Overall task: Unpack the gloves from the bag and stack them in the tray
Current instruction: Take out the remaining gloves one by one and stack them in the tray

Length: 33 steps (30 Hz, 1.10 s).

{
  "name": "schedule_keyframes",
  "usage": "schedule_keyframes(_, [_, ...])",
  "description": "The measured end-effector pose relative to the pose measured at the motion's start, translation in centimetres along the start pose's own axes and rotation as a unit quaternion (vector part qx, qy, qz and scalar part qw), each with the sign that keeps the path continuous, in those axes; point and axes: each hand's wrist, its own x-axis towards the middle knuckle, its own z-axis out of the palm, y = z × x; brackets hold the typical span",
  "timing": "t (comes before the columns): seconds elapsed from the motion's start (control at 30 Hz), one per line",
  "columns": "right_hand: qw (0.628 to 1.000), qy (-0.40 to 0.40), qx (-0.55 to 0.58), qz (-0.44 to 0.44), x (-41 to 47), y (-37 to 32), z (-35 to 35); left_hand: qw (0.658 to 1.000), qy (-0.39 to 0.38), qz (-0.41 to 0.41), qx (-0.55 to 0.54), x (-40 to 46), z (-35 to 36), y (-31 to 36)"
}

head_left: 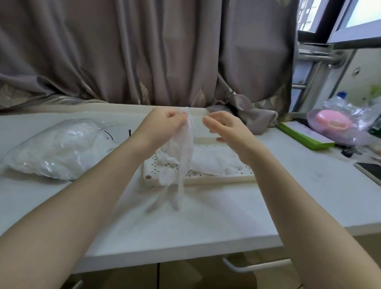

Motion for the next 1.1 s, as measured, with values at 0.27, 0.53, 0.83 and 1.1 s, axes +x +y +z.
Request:
schedule_keyframes(0.27, [0.978, 0.040, -0.165, -0.121, 0.5, 0.2, 1.2, 0.998, 0.023, 0.059, 0.011, 0.4, 1.0, 2.4])
schedule_keyframes(0.53, [0.997, 0.043, -0.067, 0.012, 1.4, 3.2, -1.2, 0.997, 0.006, 0.024, -0.069, 1.4, 1.0, 3.4])
schedule_keyframes(0.83, [0.995, -0.044, -0.047, 0.075, 2.3, 7.1, -6.1, 0.989, 0.033, -0.136, -0.054, 3.3, 1.8, -2.7])
schedule_keyframes(1.1, [0.971, -0.039, -0.216, 0.091, 6.8, 10.2, -4.5, 0.973, 0.064, -0.192, 0.106, 4.1, 1.9, -7.8])
